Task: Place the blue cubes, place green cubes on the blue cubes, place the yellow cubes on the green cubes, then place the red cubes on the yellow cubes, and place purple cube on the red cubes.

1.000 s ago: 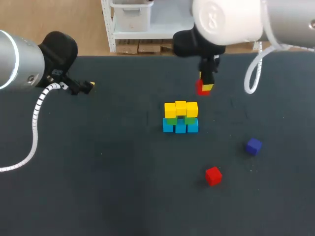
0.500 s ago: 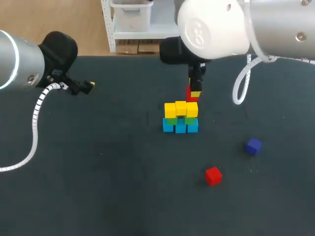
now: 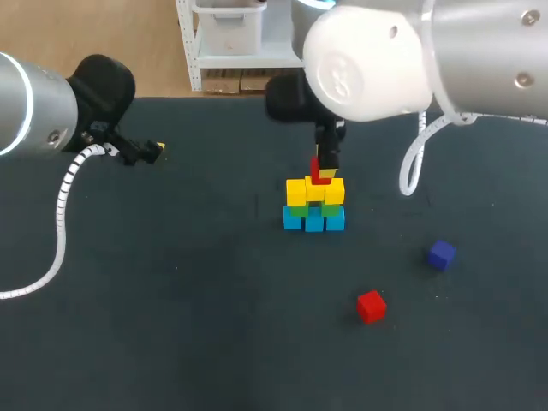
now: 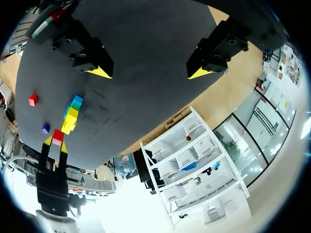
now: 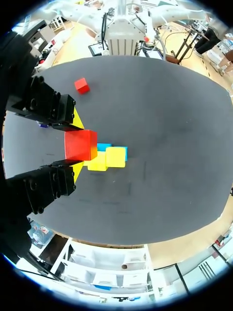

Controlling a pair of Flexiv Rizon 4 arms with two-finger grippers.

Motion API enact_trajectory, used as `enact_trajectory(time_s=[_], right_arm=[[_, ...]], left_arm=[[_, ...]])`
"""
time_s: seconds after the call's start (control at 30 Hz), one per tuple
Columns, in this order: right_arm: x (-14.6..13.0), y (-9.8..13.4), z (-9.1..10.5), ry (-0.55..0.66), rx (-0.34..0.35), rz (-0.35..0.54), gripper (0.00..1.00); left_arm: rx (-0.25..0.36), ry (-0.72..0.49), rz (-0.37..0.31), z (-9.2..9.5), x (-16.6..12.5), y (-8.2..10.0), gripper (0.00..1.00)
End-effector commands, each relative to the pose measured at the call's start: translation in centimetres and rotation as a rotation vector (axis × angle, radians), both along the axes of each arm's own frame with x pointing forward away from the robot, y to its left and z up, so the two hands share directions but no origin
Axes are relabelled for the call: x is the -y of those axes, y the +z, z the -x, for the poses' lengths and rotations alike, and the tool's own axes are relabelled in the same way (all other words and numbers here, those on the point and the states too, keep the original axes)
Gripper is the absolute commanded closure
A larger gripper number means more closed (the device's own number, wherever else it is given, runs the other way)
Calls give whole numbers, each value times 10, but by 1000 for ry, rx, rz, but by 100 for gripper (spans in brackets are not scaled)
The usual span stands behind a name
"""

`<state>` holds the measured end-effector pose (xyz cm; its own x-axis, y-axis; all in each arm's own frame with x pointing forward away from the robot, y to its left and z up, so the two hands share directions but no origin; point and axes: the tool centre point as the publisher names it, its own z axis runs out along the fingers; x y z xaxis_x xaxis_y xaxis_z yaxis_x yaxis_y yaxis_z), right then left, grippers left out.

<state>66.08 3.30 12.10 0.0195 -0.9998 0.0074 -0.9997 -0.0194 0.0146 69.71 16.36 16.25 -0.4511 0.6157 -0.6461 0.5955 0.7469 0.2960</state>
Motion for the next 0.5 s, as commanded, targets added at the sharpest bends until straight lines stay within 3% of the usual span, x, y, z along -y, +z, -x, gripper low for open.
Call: enact_trajectory(time_s=[0.03,0.5], right_arm=[[-6,-7,-6,9,-8,2,100],[-12,-16,-19,54,-9,-6,100]], left_arm=[[0,-5,3,-1,-1,0,0],[0,-5,3,-1,-1,0,0]])
